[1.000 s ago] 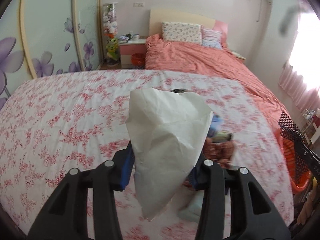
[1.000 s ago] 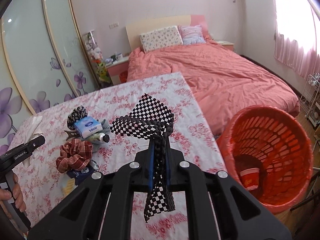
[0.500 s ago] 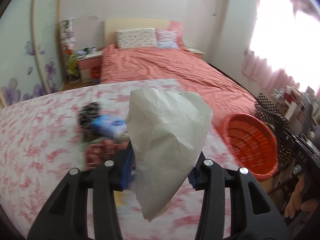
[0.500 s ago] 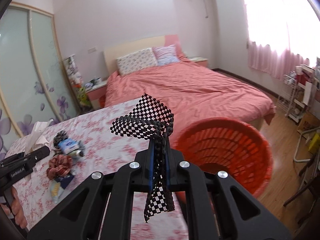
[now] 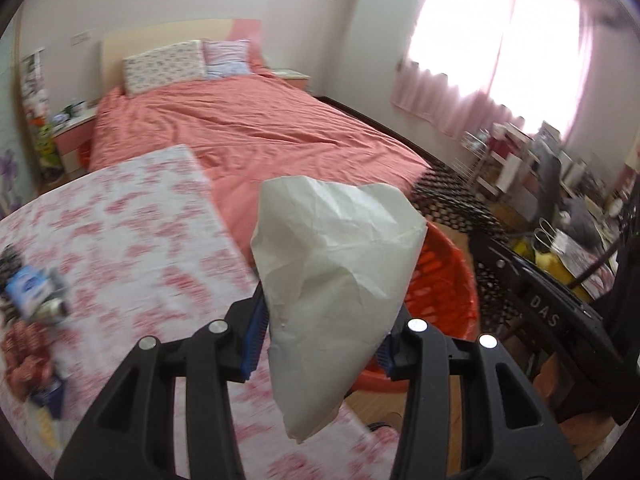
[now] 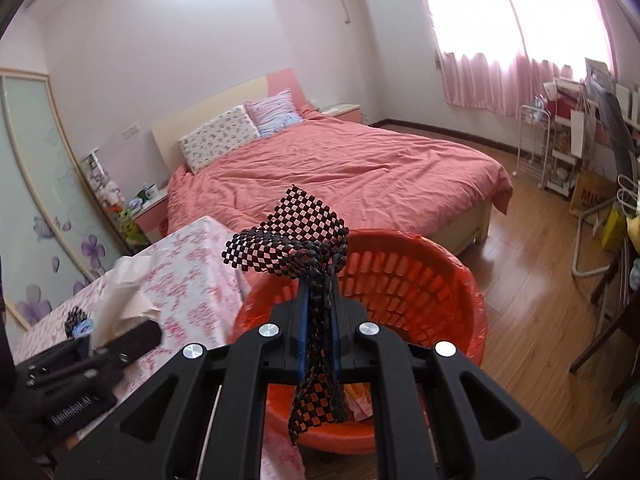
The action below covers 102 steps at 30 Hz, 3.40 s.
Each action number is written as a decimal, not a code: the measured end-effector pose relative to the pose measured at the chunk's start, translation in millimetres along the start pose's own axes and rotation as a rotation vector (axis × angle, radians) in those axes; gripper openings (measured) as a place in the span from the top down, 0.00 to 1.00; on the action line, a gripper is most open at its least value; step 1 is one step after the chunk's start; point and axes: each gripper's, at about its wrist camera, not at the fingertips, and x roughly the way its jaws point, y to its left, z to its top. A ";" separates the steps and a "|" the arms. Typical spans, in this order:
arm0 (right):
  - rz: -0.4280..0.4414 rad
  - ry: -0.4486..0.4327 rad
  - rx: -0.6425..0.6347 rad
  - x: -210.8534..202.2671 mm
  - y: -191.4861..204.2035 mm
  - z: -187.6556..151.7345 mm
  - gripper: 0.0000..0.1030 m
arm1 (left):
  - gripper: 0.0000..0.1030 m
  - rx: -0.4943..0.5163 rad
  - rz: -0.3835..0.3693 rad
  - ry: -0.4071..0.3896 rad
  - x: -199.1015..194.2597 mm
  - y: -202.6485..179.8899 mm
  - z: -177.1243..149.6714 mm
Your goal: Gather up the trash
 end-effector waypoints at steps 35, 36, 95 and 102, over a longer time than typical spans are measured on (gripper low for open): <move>-0.052 0.019 -0.037 0.1 -7.0 -11.8 0.29 | 0.04 -0.072 0.174 0.056 17.2 42.2 -18.1; -0.055 0.017 -0.054 -1.8 -1.0 -14.0 0.25 | 0.04 -0.076 0.201 0.055 10.7 48.0 -22.2; 0.224 0.194 -0.435 2.3 215.8 -124.9 0.11 | 0.41 -0.442 0.351 -0.066 -142.7 265.9 -136.3; 0.219 0.196 -0.425 2.7 209.4 -123.3 0.11 | 0.57 -0.381 0.375 -0.009 -105.4 266.1 -101.4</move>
